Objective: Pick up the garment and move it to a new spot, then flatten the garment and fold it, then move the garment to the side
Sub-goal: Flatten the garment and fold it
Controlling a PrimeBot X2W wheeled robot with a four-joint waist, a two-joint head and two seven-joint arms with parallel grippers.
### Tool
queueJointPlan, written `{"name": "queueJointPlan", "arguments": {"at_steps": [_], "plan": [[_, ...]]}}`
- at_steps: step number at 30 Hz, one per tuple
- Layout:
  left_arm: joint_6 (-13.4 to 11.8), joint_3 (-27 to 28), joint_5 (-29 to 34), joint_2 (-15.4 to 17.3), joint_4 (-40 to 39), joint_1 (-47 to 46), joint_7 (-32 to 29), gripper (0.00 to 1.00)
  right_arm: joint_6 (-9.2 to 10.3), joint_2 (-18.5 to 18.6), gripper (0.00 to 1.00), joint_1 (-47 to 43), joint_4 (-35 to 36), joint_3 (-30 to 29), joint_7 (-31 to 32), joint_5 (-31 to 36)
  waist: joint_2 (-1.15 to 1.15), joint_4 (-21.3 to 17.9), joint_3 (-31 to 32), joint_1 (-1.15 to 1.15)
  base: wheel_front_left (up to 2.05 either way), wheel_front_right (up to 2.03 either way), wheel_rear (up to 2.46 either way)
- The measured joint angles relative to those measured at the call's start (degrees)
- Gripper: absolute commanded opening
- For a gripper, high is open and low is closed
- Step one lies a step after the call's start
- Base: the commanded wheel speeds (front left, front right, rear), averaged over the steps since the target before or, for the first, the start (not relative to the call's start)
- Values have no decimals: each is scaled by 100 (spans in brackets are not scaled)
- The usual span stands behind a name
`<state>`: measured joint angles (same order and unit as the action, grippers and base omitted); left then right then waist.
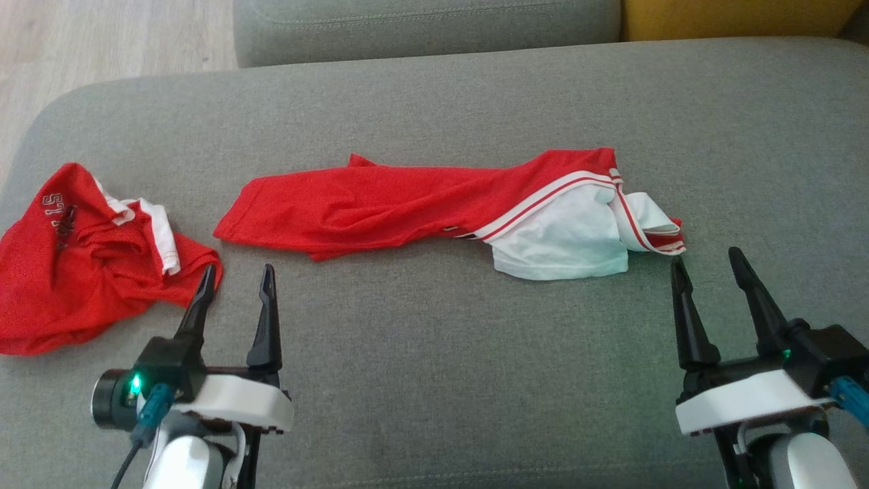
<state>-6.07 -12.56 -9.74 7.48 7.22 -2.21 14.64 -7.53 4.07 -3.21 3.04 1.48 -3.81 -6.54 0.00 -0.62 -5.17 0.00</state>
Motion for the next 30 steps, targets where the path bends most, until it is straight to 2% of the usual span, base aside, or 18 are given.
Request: {"name": "queueJointPlan", "arguments": {"at_steps": [19, 26, 30], "plan": [[1, -87, -57, 80, 54, -7, -112, 100, 0, -101, 100, -4, 88, -19, 31, 0, 0, 13, -50, 0, 0, 0, 0], [163, -168, -53, 119, 353, -1012, -299, 100, 0, -111, 100, 40, 100, 56, 30, -1, 0, -60, -277, 0, 0, 0, 0], [271, -102, -180, 153, 967, -1723, -470, 100, 0, -115, 100, 99, 91, 104, 26, -4, 0, -153, -449, 0, 0, 0, 0]]}}
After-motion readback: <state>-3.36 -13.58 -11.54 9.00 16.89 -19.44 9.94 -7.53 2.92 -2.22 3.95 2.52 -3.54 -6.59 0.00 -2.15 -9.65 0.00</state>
